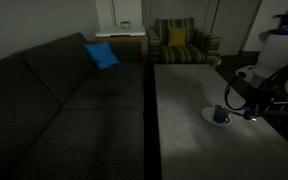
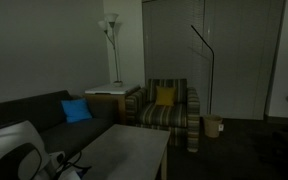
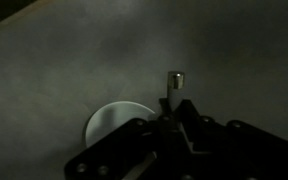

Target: Put the spoon in the mug, take it out and put it back on the table

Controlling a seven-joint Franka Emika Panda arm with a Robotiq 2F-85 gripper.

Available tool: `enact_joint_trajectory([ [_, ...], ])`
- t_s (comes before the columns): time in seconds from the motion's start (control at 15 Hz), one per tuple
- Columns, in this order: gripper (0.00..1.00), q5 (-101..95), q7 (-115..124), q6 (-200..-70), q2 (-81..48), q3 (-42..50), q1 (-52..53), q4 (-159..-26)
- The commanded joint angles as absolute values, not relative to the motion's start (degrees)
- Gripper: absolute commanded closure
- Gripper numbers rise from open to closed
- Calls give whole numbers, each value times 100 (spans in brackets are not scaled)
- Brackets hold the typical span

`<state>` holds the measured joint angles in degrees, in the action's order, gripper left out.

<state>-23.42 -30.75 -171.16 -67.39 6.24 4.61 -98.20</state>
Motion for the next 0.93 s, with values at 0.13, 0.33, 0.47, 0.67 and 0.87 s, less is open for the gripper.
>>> enact_joint_trajectory([
  [0.13,96,-2554,-2432,-17029,-6461,1218,929,-9858],
  [0.33,96,-2650,-2368,-16584,-6523,1408,1165,-9565],
  [0.47,96,-2740,-2327,-16168,-6583,1487,1303,-9341],
  [0.67,96,-2840,-2465,-15278,-6653,1311,1249,-8922],
  [0.87,96,-2948,-2566,-14364,-6777,1176,1218,-8464],
])
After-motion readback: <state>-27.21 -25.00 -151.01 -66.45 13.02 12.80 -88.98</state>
